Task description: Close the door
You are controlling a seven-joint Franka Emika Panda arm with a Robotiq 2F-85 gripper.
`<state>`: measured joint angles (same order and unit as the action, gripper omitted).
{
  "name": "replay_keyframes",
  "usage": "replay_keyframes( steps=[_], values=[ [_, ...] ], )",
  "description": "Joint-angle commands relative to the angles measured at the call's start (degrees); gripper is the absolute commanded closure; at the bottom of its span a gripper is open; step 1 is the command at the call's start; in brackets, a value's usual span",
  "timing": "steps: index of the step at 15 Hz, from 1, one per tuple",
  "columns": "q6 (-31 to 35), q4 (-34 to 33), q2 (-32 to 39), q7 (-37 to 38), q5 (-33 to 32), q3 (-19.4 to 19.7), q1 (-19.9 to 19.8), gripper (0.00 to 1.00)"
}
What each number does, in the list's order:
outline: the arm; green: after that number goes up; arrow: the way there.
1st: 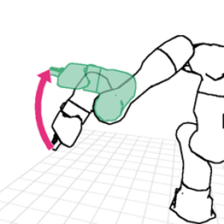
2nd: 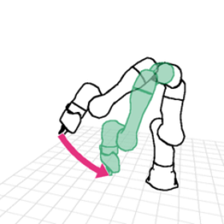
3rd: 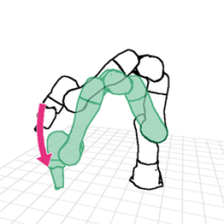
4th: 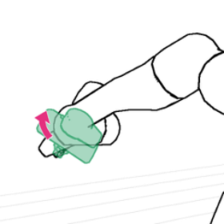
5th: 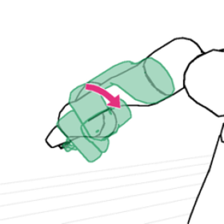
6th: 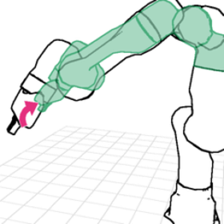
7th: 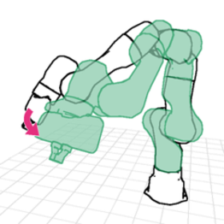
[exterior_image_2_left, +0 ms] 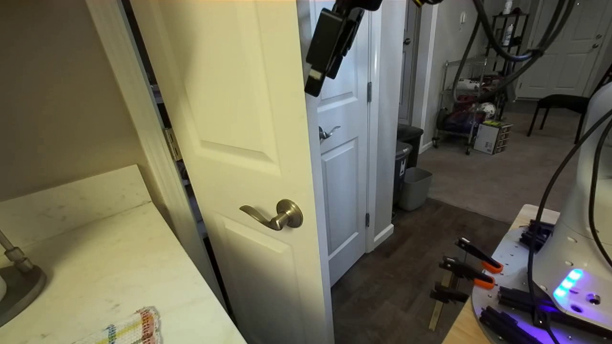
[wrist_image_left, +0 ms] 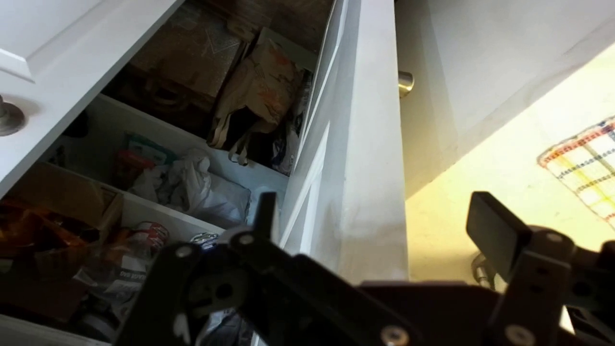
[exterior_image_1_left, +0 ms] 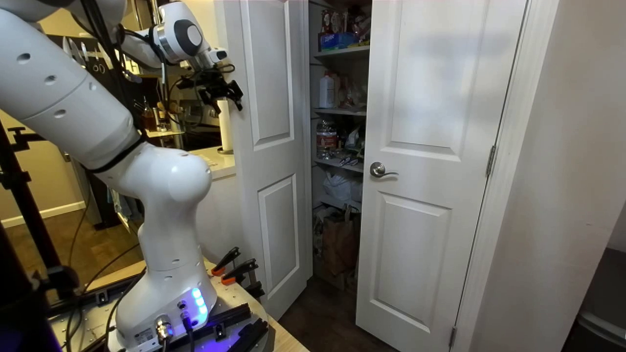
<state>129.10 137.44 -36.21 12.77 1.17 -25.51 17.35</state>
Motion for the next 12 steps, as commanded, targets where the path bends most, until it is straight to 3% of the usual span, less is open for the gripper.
replay_keyframes(
  steps=[1, 5, 12],
  values=[
    [0.7, -3.0, 1.9, 6.5, -1.8, -2.4, -2.5, 0.0],
    [3.0, -4.3, 1.9, 11.2, -2.5, -4.4, -4.2, 0.0],
    [3.1, -2.8, -0.4, 18.3, -11.0, -8.0, -10.7, 0.0]
  ],
)
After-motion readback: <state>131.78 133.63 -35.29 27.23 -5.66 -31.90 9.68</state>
